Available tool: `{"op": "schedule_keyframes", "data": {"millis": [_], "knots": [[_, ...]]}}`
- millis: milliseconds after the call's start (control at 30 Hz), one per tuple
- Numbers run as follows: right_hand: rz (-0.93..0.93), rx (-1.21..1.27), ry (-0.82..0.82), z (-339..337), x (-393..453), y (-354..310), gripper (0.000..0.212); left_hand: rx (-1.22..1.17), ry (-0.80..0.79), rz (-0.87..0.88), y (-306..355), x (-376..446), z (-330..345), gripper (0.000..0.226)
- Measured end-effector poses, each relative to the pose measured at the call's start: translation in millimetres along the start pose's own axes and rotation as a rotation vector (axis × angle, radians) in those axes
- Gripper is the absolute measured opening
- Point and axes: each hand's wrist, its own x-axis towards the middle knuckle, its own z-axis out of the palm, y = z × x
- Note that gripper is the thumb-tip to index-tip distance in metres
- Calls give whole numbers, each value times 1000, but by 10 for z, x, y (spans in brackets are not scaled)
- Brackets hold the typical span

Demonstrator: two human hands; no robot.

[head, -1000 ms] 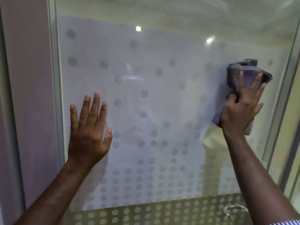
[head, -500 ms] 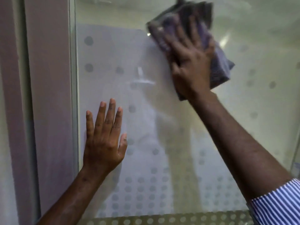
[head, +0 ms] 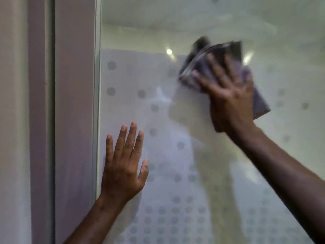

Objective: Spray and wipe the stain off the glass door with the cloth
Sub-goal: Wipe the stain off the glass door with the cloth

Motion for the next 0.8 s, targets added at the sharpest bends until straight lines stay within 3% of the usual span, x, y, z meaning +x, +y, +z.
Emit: {"op": "schedule_keyframes", "data": {"millis": [100,167,267,367,500,633,800], "knots": [[383,71,19,-74,263,220,68,3,-14,-4,20,4,0,75],[450,119,37,-70,387,100,72,4,-18,-4,24,-1,-3,75],[313,90,36,30,454,-354,74,3,-9,1,20,-11,7,74],[6,59,36,185,310,-811,62,12,5,12,-9,-11,13,74],[-184,-6,-14,190,277,-684,59,10,20,10,-35,-18,11,70],[-98,-51,-50,64,189,-108,56,7,28,12,-29,-19,19,68],[204,-50,-10,-103,-225,744,71,3,37,8,-10,-4,25,67]]}}
